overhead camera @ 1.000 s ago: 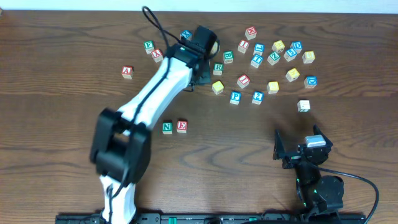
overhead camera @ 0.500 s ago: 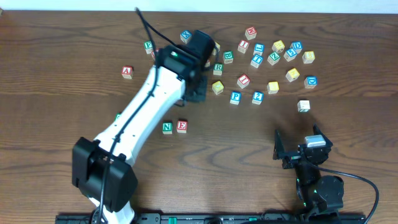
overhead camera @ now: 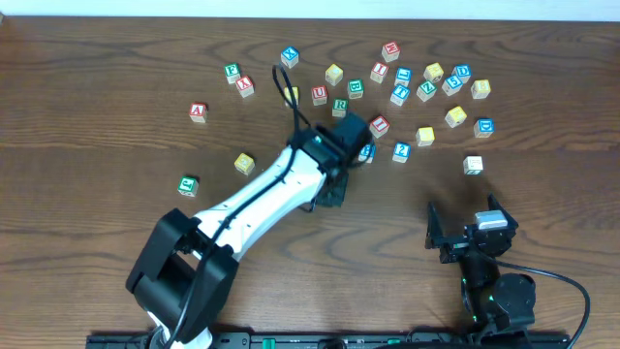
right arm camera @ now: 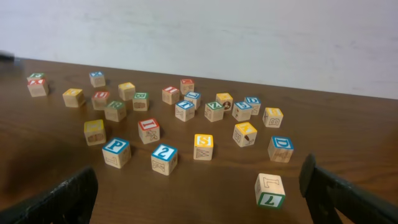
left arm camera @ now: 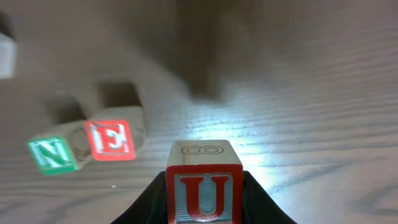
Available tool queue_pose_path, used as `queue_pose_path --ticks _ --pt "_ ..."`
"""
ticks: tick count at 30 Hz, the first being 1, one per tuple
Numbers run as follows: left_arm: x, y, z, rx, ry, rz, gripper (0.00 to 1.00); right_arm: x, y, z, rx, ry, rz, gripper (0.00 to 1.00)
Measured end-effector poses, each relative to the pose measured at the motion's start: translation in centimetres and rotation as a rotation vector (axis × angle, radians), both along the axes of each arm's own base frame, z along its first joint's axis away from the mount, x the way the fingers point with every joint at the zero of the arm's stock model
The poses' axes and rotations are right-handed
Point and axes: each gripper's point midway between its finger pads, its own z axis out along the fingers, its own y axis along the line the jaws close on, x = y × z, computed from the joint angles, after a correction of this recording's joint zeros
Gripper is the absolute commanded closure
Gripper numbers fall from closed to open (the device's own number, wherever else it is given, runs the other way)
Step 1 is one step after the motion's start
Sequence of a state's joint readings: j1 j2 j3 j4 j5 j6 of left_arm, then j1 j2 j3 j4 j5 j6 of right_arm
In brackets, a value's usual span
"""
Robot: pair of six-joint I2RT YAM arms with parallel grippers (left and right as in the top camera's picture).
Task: Spell out NEURIPS
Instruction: 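Lift the U block and carry it toward the N and E blocks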
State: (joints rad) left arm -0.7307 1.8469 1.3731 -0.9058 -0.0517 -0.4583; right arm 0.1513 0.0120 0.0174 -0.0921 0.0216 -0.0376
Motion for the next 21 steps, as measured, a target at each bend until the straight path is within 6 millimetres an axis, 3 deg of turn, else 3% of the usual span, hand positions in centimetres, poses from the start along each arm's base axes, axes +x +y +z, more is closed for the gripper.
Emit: queue_pose_path --ticks 4,11,21 --pt "-1.4 -0.1 -1.4 -0.001 0.004 0.003 0.92 0.0 0.0 0.0 0.0 0.0 0.0 0.01" --pt "-2.1 -0.5 -3.2 -0.03 -0.02 0.019 0.93 0.0 0.0 0.0 0.0 0.0 0.0 0.01" --pt "-1.2 -0.4 -4.2 -0.039 -0.083 0.048 0.92 0.0 0.0 0.0 0.0 0.0 0.0 0.01"
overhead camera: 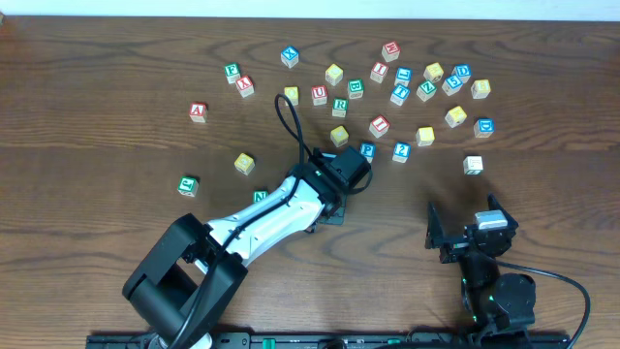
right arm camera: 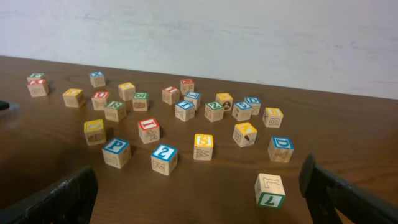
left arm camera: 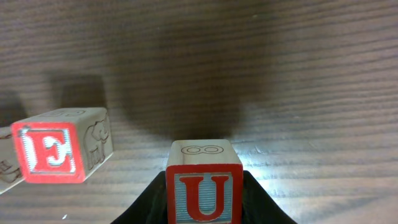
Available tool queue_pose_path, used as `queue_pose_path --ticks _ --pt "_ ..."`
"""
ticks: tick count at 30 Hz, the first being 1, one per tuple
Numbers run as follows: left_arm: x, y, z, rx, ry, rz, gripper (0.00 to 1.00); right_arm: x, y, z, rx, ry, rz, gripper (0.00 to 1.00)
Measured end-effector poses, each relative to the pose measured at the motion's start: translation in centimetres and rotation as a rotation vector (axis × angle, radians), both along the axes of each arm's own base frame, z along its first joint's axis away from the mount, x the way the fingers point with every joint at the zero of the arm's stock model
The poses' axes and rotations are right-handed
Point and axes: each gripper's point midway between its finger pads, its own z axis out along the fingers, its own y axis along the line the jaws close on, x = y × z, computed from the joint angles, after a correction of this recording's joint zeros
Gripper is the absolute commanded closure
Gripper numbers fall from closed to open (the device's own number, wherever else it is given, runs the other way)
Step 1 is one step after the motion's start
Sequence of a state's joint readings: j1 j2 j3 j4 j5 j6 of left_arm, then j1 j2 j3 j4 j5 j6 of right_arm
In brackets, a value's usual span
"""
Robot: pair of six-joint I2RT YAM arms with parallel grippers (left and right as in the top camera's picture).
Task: Spell out NEURIPS
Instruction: 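Lift the U block and carry it toward the N and E blocks, then lower the red U block to the right of the E block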
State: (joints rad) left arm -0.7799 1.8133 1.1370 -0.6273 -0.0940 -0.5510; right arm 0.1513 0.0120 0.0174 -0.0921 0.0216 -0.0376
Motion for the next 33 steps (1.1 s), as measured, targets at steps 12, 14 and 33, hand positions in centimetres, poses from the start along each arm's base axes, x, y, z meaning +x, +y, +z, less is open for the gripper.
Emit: queue_pose_path --ticks 12,14,33 --pt "1.5 2.2 -1.1 -0.019 -0.019 0.074 0.92 0.0 0.0 0.0 0.0 0.0 0.0 0.01" --pt "1.6 2.1 -1.0 -0.024 -0.023 0.075 0.92 0.0 0.0 0.0 0.0 0.0 0.0 0.01" --pt "2.6 2.2 -1.3 -0.079 -0.07 0.091 0.92 0.0 0.0 0.0 0.0 0.0 0.0 0.01"
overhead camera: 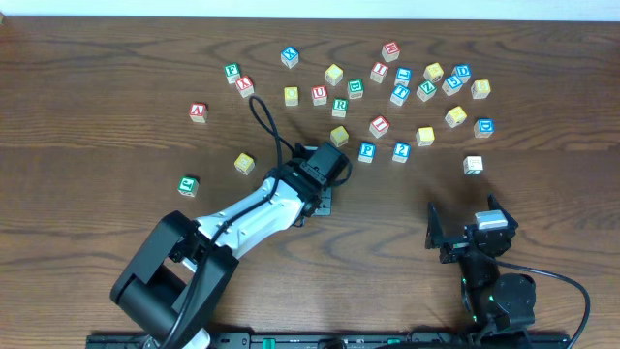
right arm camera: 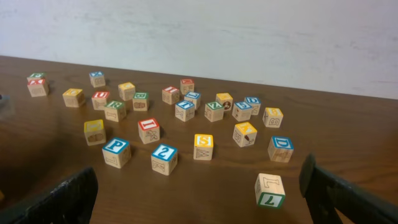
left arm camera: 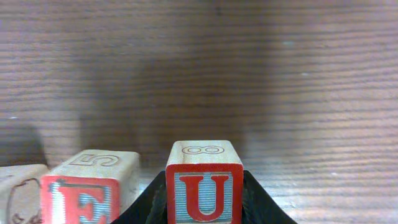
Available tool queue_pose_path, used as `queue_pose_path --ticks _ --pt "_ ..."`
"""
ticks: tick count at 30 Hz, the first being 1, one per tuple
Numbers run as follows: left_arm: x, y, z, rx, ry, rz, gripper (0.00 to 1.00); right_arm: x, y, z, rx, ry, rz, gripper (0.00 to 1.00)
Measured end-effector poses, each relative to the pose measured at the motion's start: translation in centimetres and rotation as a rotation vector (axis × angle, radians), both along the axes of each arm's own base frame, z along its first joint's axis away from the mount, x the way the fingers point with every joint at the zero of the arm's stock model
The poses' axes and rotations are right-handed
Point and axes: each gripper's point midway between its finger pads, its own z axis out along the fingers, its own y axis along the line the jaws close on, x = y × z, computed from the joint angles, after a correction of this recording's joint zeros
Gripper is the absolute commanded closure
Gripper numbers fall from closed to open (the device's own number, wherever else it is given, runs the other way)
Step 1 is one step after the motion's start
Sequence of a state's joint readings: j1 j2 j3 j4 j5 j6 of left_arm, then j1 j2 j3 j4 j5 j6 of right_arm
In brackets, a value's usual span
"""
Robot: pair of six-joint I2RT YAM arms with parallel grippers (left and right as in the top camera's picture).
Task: Spell out NEURIPS
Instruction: 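Lower the red U block to the right of the E block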
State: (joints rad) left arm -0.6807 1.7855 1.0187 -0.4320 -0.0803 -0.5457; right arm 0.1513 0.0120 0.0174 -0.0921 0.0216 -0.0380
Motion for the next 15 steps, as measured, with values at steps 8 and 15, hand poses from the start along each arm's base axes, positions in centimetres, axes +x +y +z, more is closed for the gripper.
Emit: queue_pose_path --ticks 8,15 --pt "0.41 0.68 -0.05 -0.004 -0.001 0.022 0.92 0.0 0.0 0.0 0.0 0.0 0.0 0.01" --pt "0.41 0.69 -0.04 -0.005 -0.001 0.027 0.92 0.0 0.0 0.0 0.0 0.0 0.0 0.01"
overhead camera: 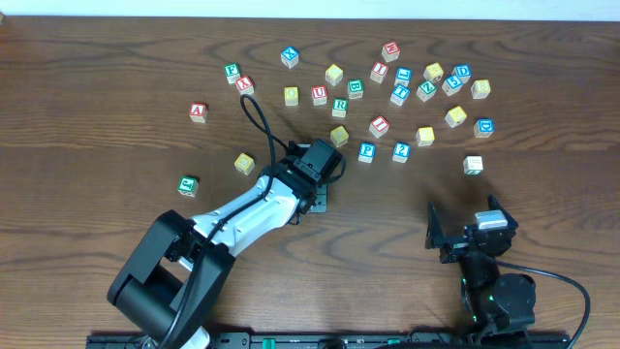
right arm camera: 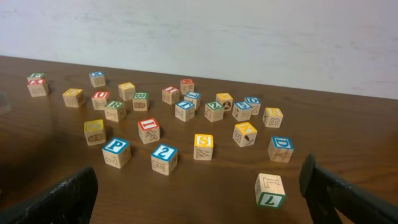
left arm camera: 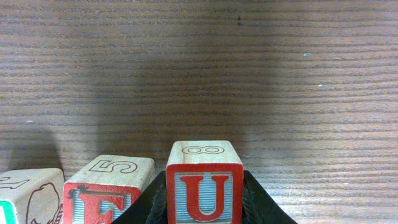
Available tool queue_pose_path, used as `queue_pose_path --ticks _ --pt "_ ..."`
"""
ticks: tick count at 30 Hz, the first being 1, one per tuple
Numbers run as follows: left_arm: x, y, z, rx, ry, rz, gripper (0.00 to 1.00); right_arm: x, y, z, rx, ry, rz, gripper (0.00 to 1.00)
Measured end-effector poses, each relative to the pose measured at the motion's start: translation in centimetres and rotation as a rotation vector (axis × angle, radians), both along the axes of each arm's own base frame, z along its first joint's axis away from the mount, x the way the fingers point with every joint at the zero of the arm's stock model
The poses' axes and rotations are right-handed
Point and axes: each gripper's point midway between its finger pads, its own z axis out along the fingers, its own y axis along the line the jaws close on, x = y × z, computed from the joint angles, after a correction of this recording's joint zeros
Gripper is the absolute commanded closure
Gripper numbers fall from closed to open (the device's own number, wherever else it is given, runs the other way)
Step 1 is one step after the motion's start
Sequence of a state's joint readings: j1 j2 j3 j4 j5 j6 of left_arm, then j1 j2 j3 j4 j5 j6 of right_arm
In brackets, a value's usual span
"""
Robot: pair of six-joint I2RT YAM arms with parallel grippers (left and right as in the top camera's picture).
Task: Spell out NEURIPS
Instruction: 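Lower the red U block to the right of the E block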
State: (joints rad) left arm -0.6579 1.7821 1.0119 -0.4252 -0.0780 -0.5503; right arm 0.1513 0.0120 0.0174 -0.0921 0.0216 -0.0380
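Observation:
My left gripper point(left arm camera: 204, 208) is shut on a red-lettered U block point(left arm camera: 204, 186). It holds the block just right of a red E block point(left arm camera: 106, 190), with a narrow gap between them. An N block's edge point(left arm camera: 28, 196) shows left of the E. In the overhead view the left gripper point(overhead camera: 310, 194) covers these blocks. The blue P point(right arm camera: 116, 151), red I point(right arm camera: 148, 130) and yellow S point(right arm camera: 203, 146) blocks lie loose among the others. My right gripper point(right arm camera: 199, 205) is open and empty near the front edge.
Several loose letter blocks are scattered across the back of the table point(overhead camera: 407, 92). A white block point(right arm camera: 270, 190) lies close in front of the right gripper. A green block point(overhead camera: 188, 183) and a yellow one point(overhead camera: 243, 163) sit left of the left arm.
My left gripper, still shut on the U block, has shifted slightly left. The E block sits closer beside the U, and the N block's edge now shows.
My left gripper held the U block high and to the right of the N and E pair. It was then lower and nearer the E. By now the U is close beside the E. The right arm has stayed still.

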Motion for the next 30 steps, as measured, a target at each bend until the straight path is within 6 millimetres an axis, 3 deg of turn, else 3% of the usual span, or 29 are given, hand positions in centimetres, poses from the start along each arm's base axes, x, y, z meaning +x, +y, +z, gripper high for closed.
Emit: queue_pose_path --ticks 30 --pt "-0.07 0.89 -0.07 0.015 0.002 0.1 0.92 0.0 0.0 0.0 0.0 0.0 0.0 0.01"
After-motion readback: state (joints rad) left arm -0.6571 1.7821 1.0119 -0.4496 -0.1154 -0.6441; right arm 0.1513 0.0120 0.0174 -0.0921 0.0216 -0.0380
